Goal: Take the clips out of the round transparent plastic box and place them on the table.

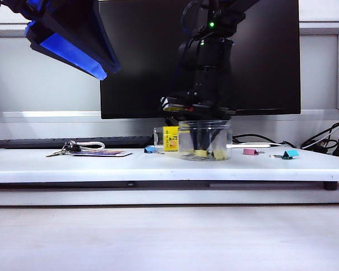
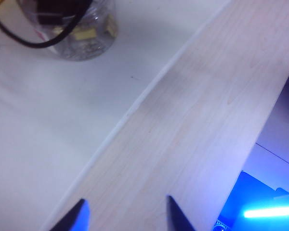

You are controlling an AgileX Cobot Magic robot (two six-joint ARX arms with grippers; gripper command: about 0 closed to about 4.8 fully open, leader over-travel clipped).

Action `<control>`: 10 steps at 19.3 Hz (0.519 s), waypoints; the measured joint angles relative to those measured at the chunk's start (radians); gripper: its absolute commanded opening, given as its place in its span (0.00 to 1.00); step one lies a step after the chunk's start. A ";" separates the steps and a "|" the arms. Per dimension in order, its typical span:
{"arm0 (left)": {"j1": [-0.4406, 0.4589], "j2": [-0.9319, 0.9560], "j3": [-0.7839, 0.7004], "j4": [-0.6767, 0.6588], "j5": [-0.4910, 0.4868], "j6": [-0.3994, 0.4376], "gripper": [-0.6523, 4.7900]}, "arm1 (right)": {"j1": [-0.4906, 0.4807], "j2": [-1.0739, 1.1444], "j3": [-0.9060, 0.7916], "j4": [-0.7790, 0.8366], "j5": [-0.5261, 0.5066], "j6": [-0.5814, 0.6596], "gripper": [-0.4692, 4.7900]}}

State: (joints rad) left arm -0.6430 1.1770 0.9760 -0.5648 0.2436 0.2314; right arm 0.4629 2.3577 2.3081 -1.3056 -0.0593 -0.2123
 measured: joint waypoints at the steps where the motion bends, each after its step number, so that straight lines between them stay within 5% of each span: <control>1: 0.000 0.000 0.000 0.001 0.000 0.000 0.51 | 0.000 -0.002 0.000 -0.009 0.010 0.000 0.27; 10: 0.000 0.000 0.000 0.003 0.002 0.000 0.51 | -0.001 -0.041 -0.002 -0.026 0.014 0.005 0.27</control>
State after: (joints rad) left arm -0.6434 1.1770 0.9760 -0.5617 0.2451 0.2314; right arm 0.4618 2.3169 2.3062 -1.3319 -0.0452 -0.2070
